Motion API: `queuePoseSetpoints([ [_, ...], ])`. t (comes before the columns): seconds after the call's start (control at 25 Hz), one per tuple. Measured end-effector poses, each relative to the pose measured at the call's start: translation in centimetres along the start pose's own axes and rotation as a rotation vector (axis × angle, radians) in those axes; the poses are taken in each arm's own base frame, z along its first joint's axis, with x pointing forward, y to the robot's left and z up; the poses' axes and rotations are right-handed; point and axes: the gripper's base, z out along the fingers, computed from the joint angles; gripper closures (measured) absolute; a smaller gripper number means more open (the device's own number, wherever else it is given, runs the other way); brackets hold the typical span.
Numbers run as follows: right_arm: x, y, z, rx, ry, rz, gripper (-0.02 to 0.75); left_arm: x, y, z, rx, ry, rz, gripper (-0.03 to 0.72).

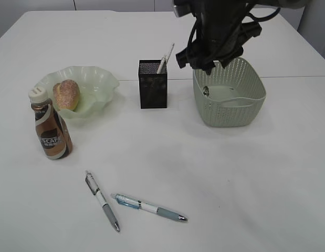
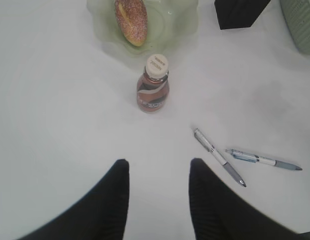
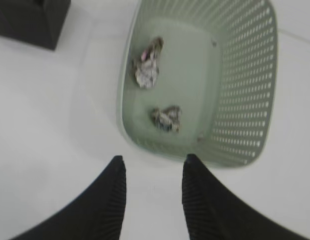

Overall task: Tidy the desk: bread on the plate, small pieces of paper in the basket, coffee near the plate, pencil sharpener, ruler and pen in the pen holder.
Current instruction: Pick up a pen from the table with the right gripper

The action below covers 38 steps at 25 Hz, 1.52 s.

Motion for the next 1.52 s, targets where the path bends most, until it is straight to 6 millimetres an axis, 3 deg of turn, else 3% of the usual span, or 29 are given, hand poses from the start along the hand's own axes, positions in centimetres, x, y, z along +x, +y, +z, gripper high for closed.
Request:
queuePoseSetpoints([
  [0.24, 1.7, 0.7, -0.2, -0.091, 0.185, -0.122, 0.433, 0.0, 0.0, 0.0, 0.000, 0.000, 0.000, 0.398],
  [0.52, 2.3, 3.3, -1.6, -0.433, 0.210, -0.233, 0.442, 0.0, 0.0, 0.0, 0.000, 0.000, 0.014, 0.398],
  [0.88, 2.6, 4.5, -2.4, -0.561, 0.207, -0.277, 0.444, 0.0, 0.0, 0.0, 0.000, 0.000, 0.032, 0.398],
  [1.28, 7.4, 8.0, -5.2, -0.639, 0.233, -0.583, 0.444, 0.0, 0.0, 0.0, -0.002, 0.000, 0.044, 0.398],
  [1.52, 10.7, 10.6, -5.5, -0.673, 0.286, -0.750, 0.444, 0.0, 0.0, 0.0, -0.002, 0.000, 0.048, 0.398],
])
